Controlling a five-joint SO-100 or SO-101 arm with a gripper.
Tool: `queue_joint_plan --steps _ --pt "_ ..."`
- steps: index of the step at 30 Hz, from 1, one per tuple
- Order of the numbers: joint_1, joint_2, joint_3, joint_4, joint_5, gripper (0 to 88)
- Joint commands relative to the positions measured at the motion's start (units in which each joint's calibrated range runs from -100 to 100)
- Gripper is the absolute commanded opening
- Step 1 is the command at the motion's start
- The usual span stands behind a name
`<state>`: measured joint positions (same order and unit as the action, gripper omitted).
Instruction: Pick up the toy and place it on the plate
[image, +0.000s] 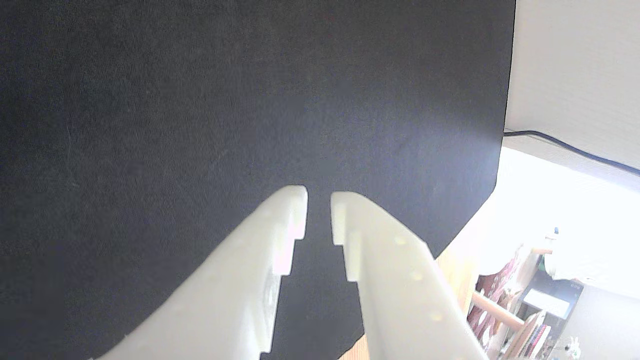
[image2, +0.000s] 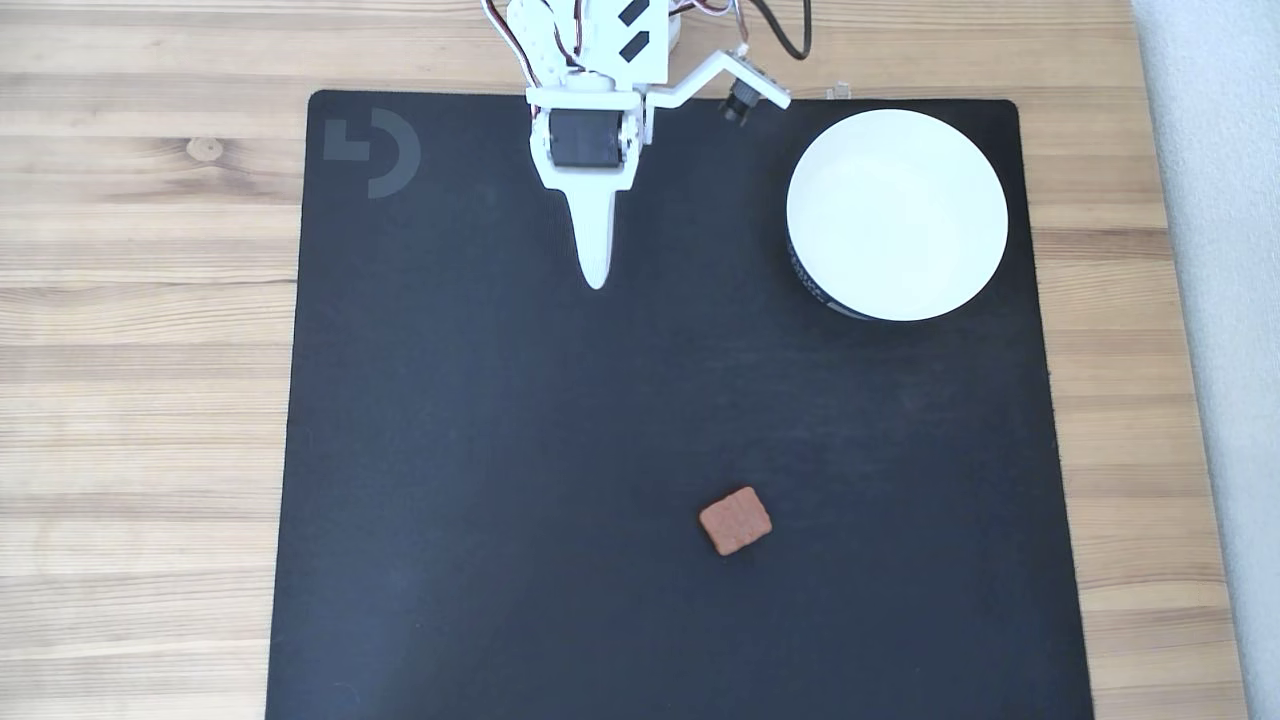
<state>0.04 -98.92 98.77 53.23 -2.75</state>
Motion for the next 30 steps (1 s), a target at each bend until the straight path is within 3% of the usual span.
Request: queue_joint_plan --steps 1,18,30 --pt "0.3 -0.3 0.7 0.1 -0.1 2.5" --pt "0.1 1.4 -2.3 1.6 0.2 2.3" --pt "-0.7 35.6 -27.4 -5.3 0.3 2.2"
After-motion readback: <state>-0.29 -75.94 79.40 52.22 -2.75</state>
